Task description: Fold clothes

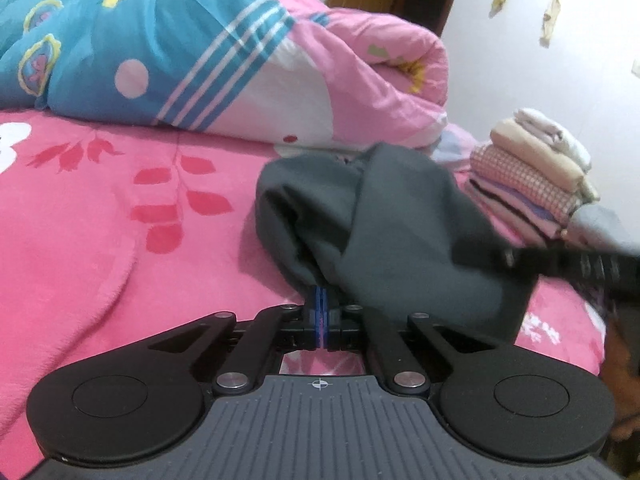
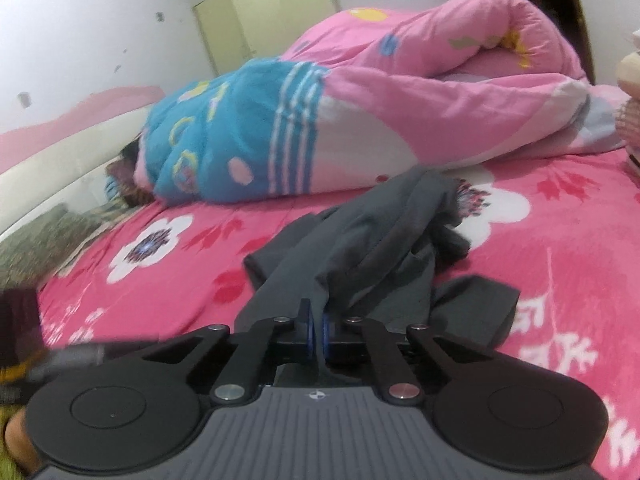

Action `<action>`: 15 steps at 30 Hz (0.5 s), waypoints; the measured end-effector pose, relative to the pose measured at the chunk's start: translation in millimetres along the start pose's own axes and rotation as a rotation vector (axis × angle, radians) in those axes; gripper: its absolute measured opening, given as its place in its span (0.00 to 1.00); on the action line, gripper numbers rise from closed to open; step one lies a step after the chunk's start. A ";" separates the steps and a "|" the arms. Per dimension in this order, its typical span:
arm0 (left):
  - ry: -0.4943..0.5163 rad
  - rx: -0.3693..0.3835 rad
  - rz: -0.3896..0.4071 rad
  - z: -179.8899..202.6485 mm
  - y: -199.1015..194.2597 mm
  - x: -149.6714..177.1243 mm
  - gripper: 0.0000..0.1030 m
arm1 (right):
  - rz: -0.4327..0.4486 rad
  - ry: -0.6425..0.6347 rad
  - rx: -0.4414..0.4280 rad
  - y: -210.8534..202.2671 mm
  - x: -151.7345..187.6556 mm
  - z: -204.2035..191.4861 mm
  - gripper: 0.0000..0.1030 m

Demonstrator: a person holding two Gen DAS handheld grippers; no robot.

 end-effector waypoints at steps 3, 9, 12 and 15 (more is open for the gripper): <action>-0.044 -0.003 0.036 -8.7 -6.1 -3.5 0.03 | -0.028 -0.028 -0.030 -6.9 13.0 -10.1 0.04; -0.096 0.025 0.103 -18.0 -9.2 -12.2 0.09 | -0.099 -0.092 -0.096 -11.0 42.8 -34.8 0.03; -0.114 0.052 0.107 -17.7 -7.6 -13.0 0.37 | -0.120 -0.137 -0.129 -10.7 57.0 -50.7 0.03; -0.106 0.058 0.094 -15.1 -2.8 -9.2 0.45 | -0.140 -0.179 -0.154 -10.1 68.6 -62.9 0.03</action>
Point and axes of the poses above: each gripper's, at about its wrist camera, not at the fingertips, and y roughly the way its jaws point, z to its right, x to its underside, the point moved 4 cm from there along y, roughly the way its jaws point, and after that the axes turned 4 degrees about -y, right-handed, at the moved point
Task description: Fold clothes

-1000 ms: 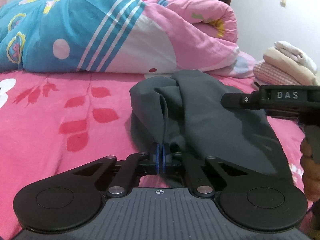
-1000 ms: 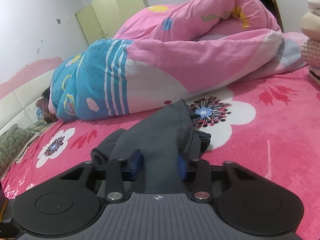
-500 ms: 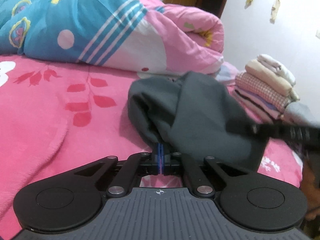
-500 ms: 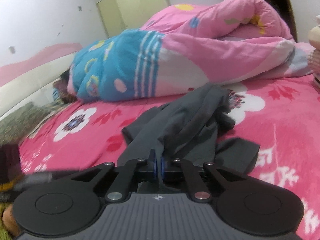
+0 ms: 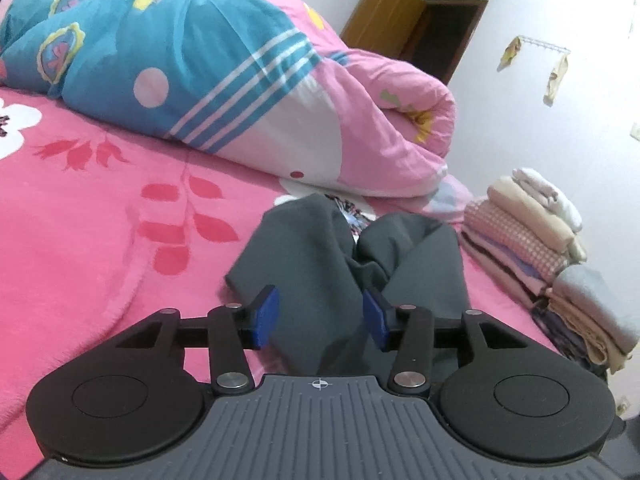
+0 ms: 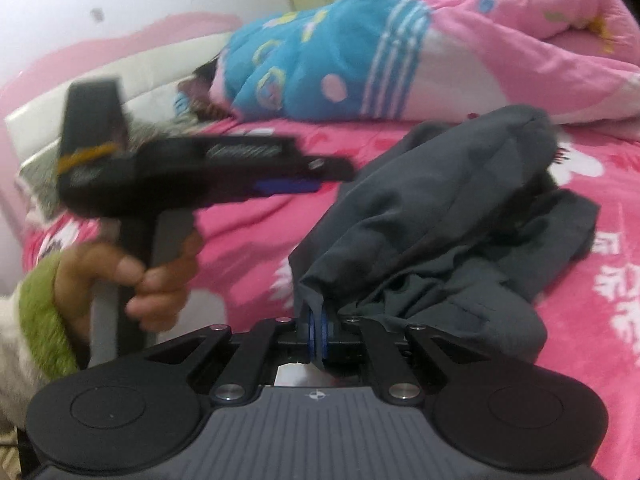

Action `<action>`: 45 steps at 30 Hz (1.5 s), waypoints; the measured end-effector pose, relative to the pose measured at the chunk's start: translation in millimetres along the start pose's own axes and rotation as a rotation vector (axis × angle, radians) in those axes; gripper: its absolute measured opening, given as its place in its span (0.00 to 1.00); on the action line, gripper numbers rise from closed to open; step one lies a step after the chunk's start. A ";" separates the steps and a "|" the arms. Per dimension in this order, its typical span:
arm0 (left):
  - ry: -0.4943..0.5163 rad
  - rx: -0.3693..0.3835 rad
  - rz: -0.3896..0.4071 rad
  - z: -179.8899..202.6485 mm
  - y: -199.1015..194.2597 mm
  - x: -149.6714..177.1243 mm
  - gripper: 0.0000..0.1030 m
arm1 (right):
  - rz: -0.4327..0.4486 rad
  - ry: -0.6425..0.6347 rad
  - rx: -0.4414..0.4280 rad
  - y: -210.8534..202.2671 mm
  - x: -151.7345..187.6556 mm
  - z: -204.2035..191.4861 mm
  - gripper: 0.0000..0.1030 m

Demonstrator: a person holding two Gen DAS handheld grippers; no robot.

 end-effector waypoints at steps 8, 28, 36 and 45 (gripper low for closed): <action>0.105 -0.124 -0.091 1.2 17.4 19.8 0.38 | -0.002 -0.113 0.099 -28.7 9.2 -2.6 0.13; 0.166 -0.159 -0.144 1.2 21.9 30.8 0.37 | 0.192 0.578 0.113 11.9 -67.0 174.2 0.62; 0.135 -0.152 -0.153 -4.0 18.6 27.7 0.37 | 0.188 0.436 0.108 18.8 -75.9 131.5 0.11; 0.070 -0.166 -0.115 -18.9 2.2 19.6 0.36 | 0.203 0.263 0.033 -0.4 -90.0 67.7 0.06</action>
Point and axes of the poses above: each gripper's, at about its wrist camera, not at the fingertips, and y roughly the way its jaws point, z to its right, x to its underside, the point moved 4 cm from there along y, roughly the way its jaws point, and after that the axes turned 4 degrees about -y, right-handed, at the moved point
